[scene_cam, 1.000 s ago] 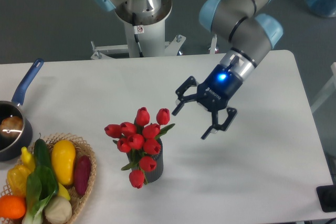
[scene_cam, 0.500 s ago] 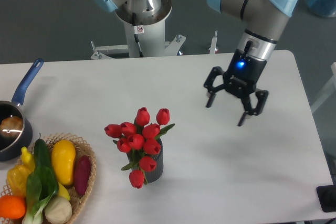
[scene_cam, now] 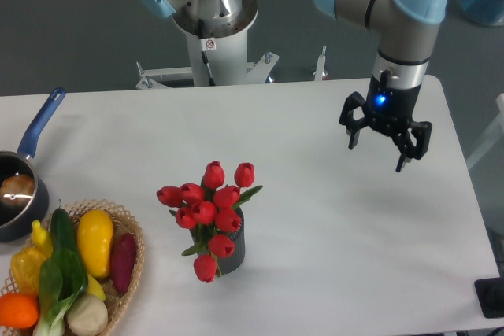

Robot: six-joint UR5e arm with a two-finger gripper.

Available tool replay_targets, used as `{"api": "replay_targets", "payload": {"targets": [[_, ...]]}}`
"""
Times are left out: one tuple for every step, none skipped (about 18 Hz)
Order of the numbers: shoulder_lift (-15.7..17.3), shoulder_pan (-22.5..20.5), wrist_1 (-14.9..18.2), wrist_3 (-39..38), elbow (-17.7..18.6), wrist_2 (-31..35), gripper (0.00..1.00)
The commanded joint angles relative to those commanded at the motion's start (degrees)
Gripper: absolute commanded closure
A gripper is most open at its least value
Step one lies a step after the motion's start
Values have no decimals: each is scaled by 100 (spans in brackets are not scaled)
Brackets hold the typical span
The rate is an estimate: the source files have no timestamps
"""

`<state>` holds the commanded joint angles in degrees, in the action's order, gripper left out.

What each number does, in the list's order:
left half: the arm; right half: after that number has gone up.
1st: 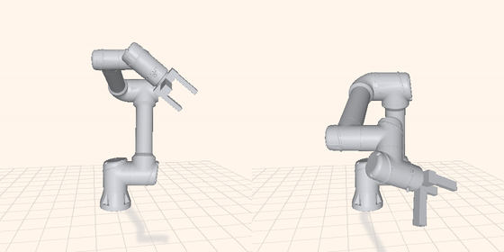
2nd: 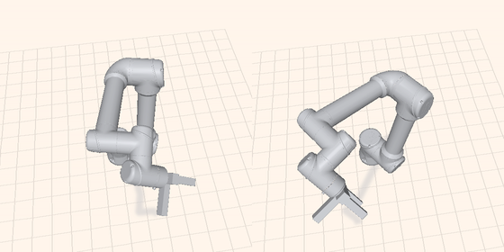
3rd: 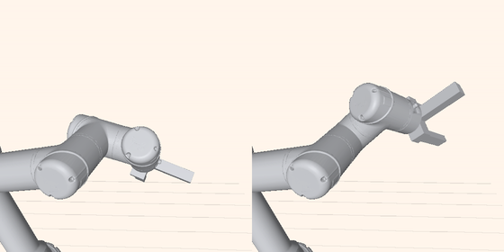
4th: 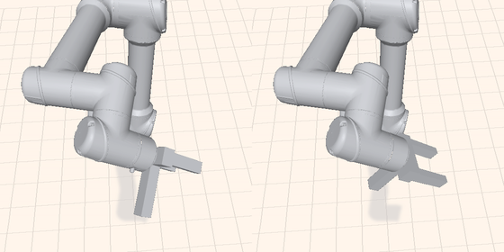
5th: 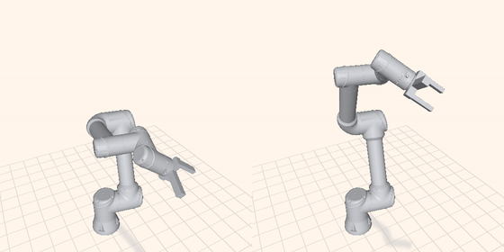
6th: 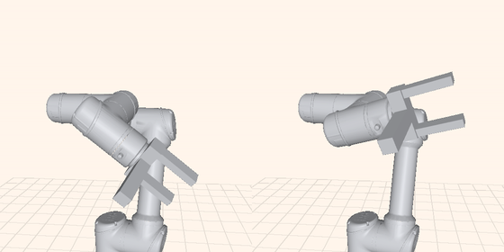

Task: Insert the flowers into the vase

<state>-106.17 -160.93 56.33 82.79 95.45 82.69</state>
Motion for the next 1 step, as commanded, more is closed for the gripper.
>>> {"api": "replay_targets", "payload": {"targets": [[-61, 9, 0, 0, -17, 158, 0]]}}
